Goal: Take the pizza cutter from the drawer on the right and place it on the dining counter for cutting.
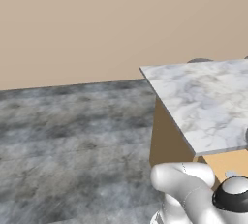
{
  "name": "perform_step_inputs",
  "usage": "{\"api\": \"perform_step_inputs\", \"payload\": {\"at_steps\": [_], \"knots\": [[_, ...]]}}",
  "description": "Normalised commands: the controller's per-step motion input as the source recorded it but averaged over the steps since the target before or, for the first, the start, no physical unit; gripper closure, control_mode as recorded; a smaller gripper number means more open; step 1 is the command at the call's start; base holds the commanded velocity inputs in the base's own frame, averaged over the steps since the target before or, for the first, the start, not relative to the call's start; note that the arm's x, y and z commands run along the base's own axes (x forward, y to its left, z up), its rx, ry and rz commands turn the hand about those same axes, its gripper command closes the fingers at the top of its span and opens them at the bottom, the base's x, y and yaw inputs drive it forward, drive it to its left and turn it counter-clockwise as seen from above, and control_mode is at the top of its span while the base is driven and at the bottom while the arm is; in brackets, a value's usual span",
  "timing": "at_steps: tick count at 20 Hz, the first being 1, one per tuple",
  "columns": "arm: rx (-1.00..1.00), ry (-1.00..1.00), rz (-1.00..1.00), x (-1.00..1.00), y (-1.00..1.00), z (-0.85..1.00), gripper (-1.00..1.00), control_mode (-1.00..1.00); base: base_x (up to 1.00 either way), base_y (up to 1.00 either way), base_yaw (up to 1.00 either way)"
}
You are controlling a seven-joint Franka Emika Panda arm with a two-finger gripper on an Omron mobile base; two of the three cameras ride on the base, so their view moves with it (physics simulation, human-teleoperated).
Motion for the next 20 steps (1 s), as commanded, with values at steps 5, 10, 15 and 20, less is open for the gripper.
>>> {"api": "perform_step_inputs", "payload": {"at_steps": [5, 10, 15, 20], "knots": [[0.00, 0.00, 0.05, 0.08, 0.00, -0.25, -1.00, -1.00, 0.00, 0.00, 0.00], [0.00, 0.00, 0.05, 0.03, 0.00, -0.14, -1.00, -1.00, 0.00, 0.00, 0.00], [0.00, 0.00, 0.03, 0.09, 0.00, -0.03, -1.00, -1.00, 0.00, 0.00, 0.00], [0.09, 0.00, 0.03, 0.02, -0.01, -0.01, -1.00, -1.00, 0.00, 0.00, 0.00]]}}
